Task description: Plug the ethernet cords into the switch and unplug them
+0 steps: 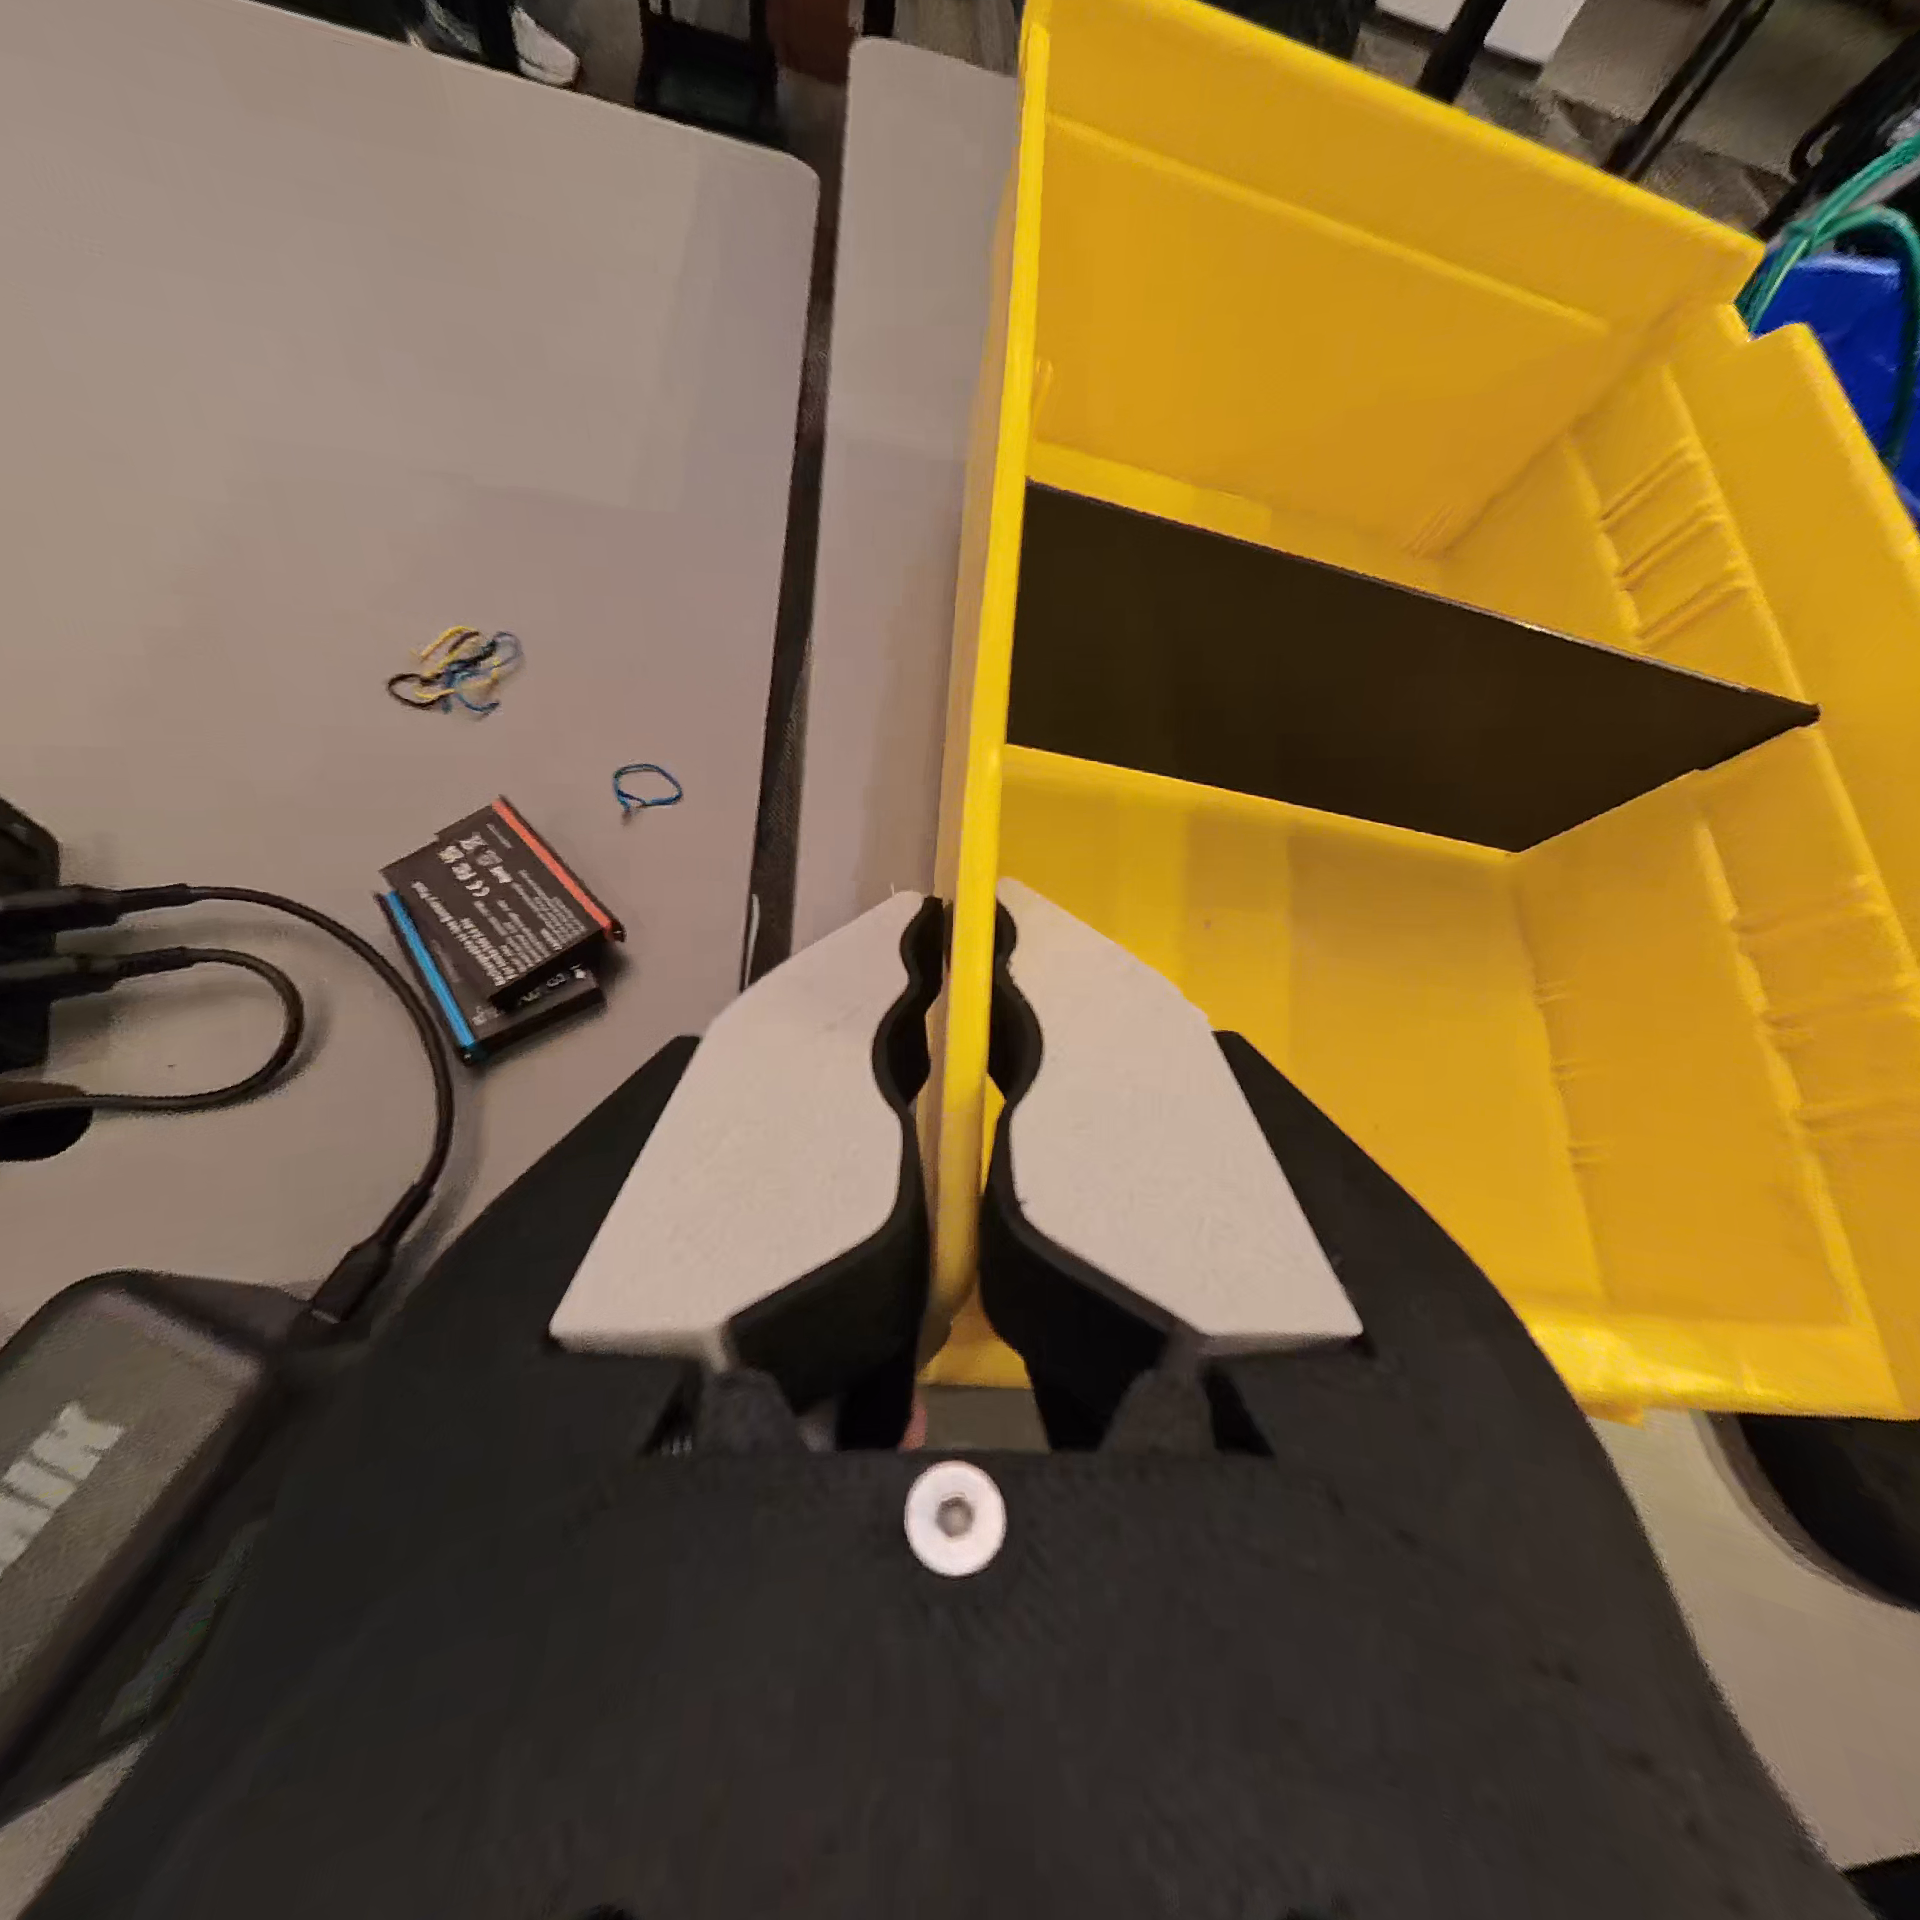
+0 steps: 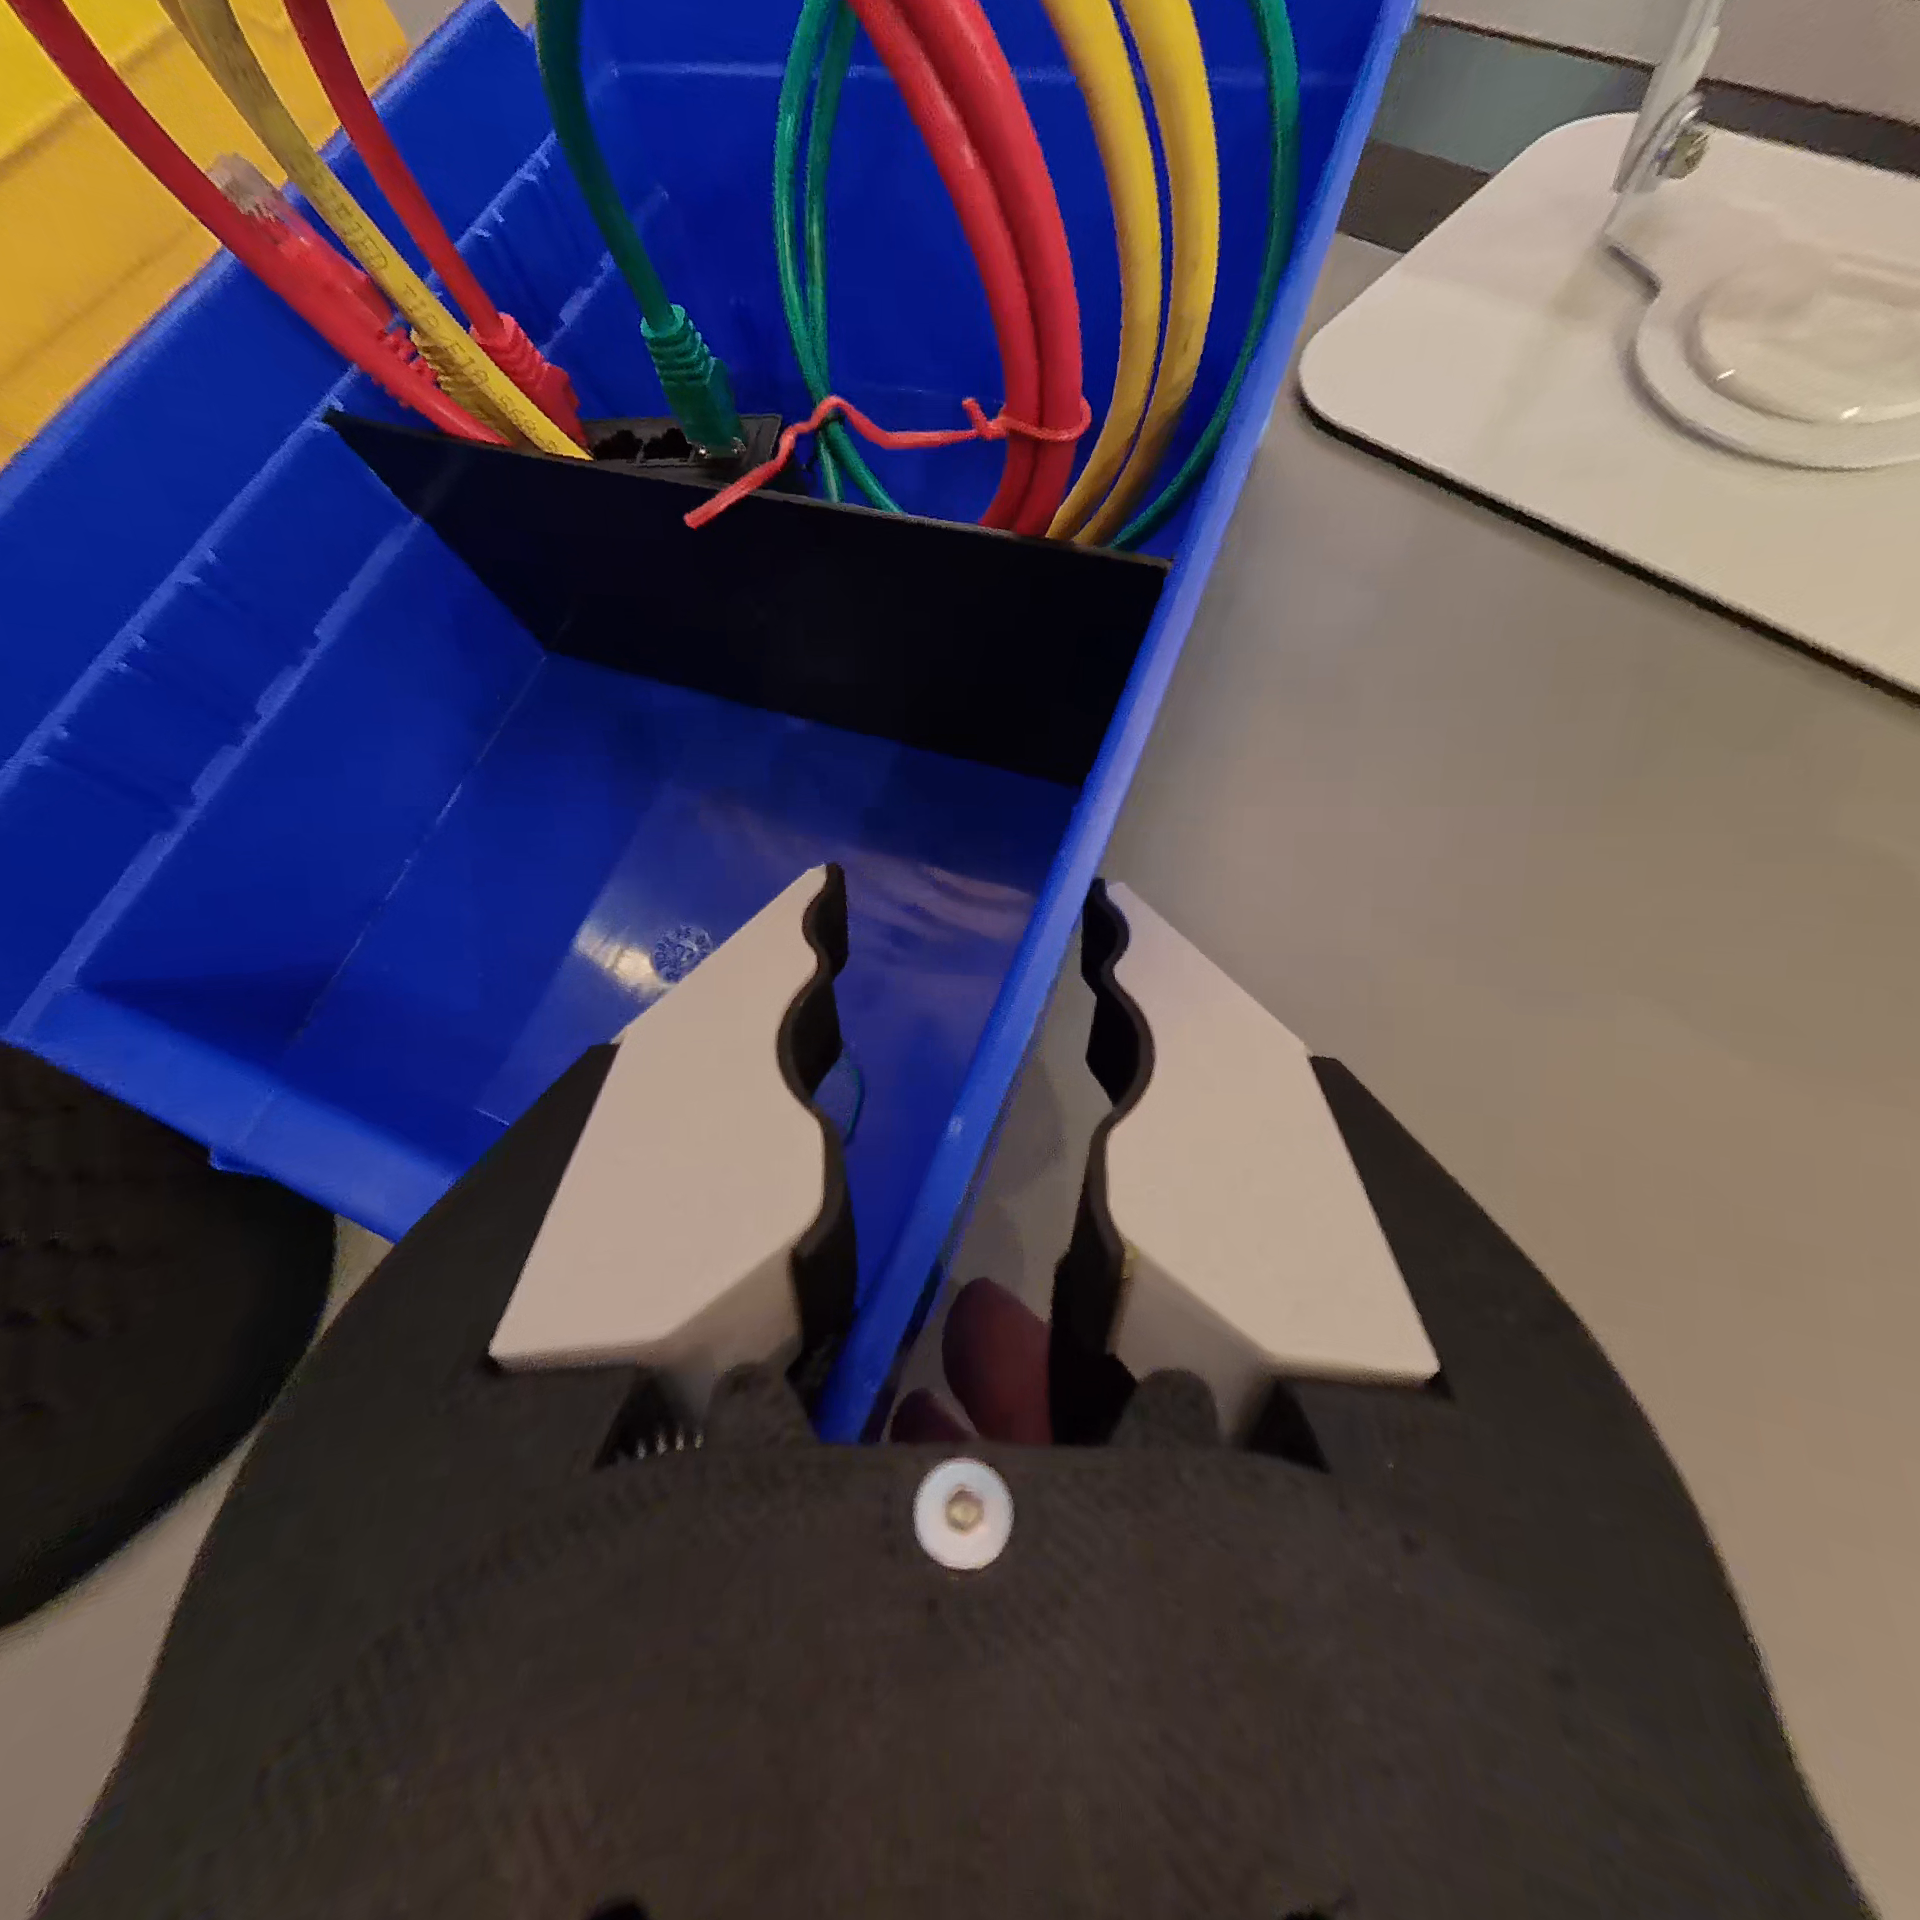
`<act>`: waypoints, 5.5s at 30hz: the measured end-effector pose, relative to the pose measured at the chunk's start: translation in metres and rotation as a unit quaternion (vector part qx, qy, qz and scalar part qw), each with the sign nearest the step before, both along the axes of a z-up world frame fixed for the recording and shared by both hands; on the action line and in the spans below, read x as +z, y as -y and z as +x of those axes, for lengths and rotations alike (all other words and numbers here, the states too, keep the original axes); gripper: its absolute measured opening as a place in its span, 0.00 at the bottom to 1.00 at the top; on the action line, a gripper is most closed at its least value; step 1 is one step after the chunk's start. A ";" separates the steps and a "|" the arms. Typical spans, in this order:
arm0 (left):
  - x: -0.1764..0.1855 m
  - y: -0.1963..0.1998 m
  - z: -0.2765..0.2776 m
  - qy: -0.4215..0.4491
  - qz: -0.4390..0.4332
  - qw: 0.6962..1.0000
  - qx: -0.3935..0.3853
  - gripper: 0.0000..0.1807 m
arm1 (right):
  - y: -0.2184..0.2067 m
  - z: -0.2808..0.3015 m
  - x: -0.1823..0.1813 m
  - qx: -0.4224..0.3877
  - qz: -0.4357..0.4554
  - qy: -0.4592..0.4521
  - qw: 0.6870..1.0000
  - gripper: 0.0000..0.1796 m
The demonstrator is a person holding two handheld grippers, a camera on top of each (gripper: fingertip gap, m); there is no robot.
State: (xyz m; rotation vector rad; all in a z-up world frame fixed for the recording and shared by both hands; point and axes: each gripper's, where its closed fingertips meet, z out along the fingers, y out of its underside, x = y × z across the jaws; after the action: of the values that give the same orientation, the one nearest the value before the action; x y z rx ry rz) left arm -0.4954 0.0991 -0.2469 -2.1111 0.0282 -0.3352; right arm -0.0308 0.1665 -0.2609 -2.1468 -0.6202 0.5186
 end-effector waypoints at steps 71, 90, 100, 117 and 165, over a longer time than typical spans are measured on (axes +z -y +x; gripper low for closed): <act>0.106 -0.044 0.446 0.083 0.163 0.924 -0.337 0.10 | 0.086 0.122 0.169 -0.181 0.172 -0.362 0.898 0.89; 0.013 -0.057 0.678 0.121 -0.007 0.860 -0.496 0.44 | 0.035 0.334 0.055 -0.330 0.029 -0.271 0.904 0.87; 0.028 -0.027 0.761 0.174 -0.060 0.812 -0.554 0.68 | -0.010 0.440 0.033 -0.302 -0.016 -0.137 0.943 0.62; 0.039 -0.069 0.890 0.269 -0.022 0.847 -0.458 0.79 | -0.094 0.576 0.018 -0.233 -0.021 0.045 0.971 0.33; 0.212 -0.148 0.518 0.008 0.399 0.826 -0.398 0.44 | -0.044 0.109 0.290 0.220 0.419 -0.139 0.870 0.15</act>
State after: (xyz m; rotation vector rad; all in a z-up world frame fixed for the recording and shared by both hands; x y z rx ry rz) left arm 0.0222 0.2473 -0.0351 -1.1575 0.9063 -0.6879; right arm 0.0786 0.2104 0.0293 -1.0835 -0.9593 0.6330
